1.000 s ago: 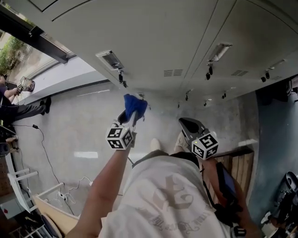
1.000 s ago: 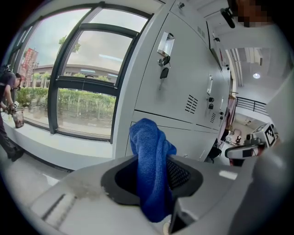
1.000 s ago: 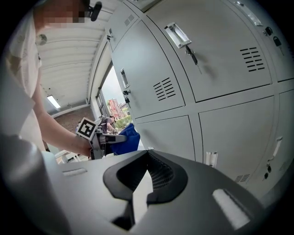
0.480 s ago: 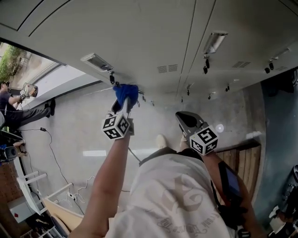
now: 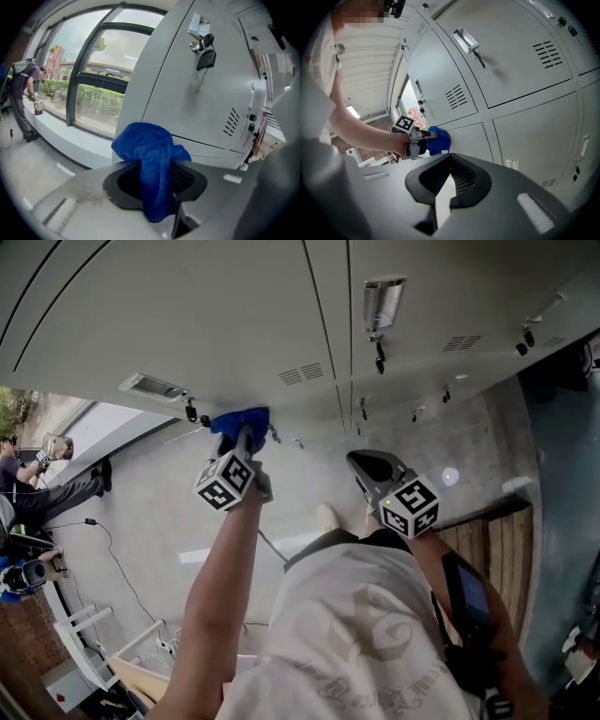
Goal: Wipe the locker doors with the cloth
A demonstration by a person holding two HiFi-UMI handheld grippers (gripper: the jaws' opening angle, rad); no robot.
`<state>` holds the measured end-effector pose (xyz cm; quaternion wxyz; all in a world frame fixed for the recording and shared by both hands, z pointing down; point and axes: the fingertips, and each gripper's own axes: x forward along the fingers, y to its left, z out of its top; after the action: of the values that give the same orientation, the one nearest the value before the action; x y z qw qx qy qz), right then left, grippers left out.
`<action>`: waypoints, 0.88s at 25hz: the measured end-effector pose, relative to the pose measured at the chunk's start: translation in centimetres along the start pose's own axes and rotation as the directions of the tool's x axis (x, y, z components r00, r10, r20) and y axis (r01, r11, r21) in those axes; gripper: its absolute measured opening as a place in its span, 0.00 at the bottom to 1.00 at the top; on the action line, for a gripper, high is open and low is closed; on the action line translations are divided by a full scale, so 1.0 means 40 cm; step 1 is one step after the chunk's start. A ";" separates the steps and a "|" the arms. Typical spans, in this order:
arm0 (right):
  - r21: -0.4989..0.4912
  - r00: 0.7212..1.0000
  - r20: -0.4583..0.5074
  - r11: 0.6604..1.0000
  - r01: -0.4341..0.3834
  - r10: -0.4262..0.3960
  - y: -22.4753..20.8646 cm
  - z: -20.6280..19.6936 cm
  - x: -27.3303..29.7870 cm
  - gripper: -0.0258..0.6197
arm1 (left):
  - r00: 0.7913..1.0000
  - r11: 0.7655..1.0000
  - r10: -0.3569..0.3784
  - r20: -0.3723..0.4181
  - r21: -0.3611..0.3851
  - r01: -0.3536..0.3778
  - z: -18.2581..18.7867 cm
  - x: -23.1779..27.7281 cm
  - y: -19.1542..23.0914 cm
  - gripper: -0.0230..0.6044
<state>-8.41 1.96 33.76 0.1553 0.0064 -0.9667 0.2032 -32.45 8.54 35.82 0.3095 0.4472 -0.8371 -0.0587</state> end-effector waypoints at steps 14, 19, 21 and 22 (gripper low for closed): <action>0.017 0.999 0.031 1.000 0.024 -0.025 -0.066 0.033 -0.027 0.05 | 0.982 0.987 -0.162 -0.097 -0.025 0.160 -0.072 0.078 -0.222 0.26; 0.017 0.998 0.045 0.999 0.048 -0.049 -0.096 0.042 -0.041 0.05 | 0.957 0.968 -0.249 -0.150 -0.024 0.248 -0.118 0.117 -0.316 0.26; 0.021 0.997 0.059 0.999 0.040 -0.041 -0.099 0.052 -0.023 0.05 | 0.956 0.968 -0.249 -0.153 -0.013 0.250 -0.102 0.130 -0.317 0.26; 0.023 0.997 0.060 0.999 0.036 -0.037 -0.100 0.053 -0.021 0.05 | 0.957 0.968 -0.250 -0.150 -0.015 0.251 -0.097 0.133 -0.324 0.26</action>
<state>-7.93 -2.57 33.21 0.1295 0.0319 -0.9684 0.2106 -23.17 -2.65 36.55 0.3610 0.5534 -0.7481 -0.0615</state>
